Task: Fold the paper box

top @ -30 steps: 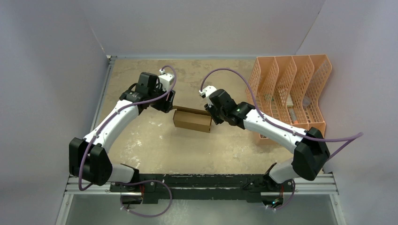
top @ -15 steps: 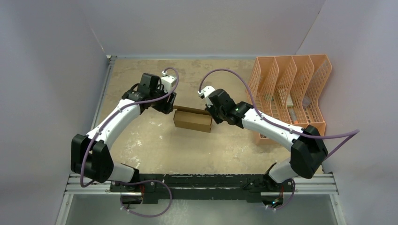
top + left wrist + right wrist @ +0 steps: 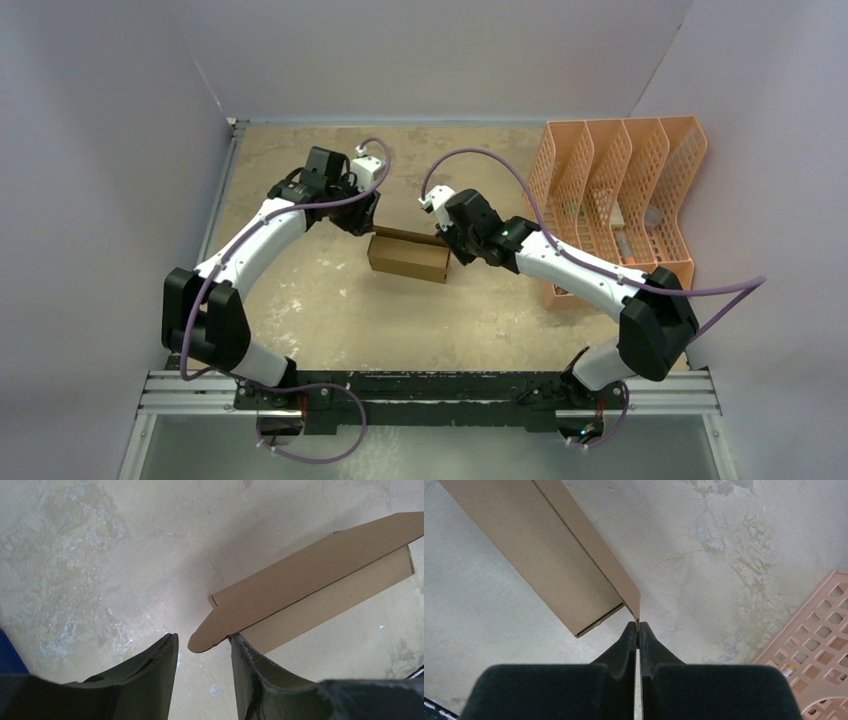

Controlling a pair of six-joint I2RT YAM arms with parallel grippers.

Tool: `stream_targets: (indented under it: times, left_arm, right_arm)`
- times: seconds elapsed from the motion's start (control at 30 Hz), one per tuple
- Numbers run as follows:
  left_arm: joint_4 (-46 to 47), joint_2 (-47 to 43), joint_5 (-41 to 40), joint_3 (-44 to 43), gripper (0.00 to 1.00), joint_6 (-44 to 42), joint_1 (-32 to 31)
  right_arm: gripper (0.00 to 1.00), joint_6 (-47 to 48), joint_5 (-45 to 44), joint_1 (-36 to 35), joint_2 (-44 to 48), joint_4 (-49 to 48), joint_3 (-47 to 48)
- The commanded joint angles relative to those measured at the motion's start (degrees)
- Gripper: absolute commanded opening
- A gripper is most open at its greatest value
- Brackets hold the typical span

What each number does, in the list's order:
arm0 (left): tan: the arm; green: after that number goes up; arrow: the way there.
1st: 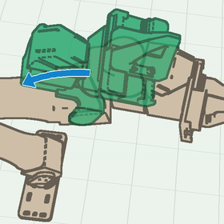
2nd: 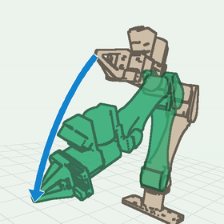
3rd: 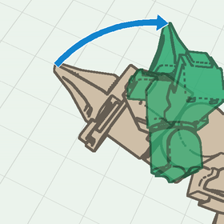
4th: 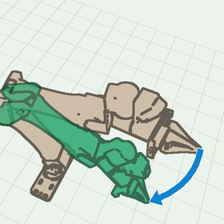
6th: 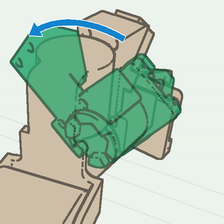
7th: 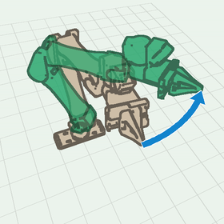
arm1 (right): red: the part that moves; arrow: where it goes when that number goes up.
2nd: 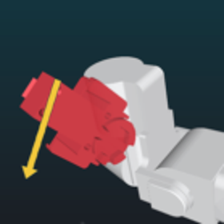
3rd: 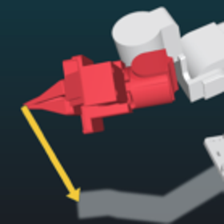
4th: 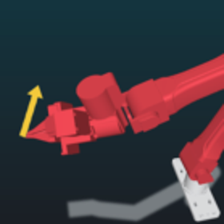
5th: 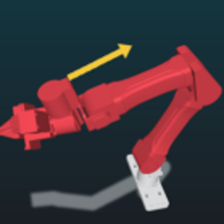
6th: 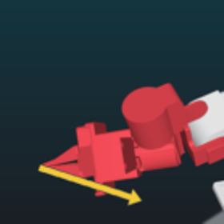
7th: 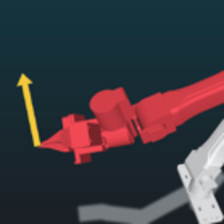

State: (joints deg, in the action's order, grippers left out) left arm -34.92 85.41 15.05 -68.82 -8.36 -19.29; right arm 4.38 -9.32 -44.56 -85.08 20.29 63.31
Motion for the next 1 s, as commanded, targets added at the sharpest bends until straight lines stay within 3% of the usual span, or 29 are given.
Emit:
stream_targets:
  times: [0.0, 0.27, 0.43, 0.6, 0.77, 0.97]
  left_arm:
    - [-0.32, 0.53, 3.36, -2.45, 0.42, -4.06, -0.48]
    - [-0.59, 1.08, 2.58, -2.23, 0.34, -4.46, -0.66]
    - [-0.80, 1.37, 3.43, -2.60, 0.14, -3.38, -0.71]
    - [-1.38, 0.86, 2.41, -2.53, 0.06, -0.69, -0.75]
    - [0.54, -1.03, 0.56, -0.95, 0.01, 7.24, -0.75]
    - [4.21, -2.18, -1.01, 2.57, 0.00, 22.46, -1.39]
  right_arm:
    - [0.00, 1.30, 1.44, 0.19, -0.17, -0.93, 1.10]
    - [0.00, 1.72, 1.89, 0.17, -0.43, -0.99, 1.33]
    - [0.00, 1.86, 2.28, 0.22, -0.90, -0.76, 2.29]
    - [0.00, 0.75, 2.17, 0.22, -1.27, -0.50, 2.94]
    - [0.00, -2.52, 1.52, 0.17, -2.16, 1.13, 4.94]
    - [0.00, -8.36, 0.38, 0.18, -3.24, 3.37, 7.53]
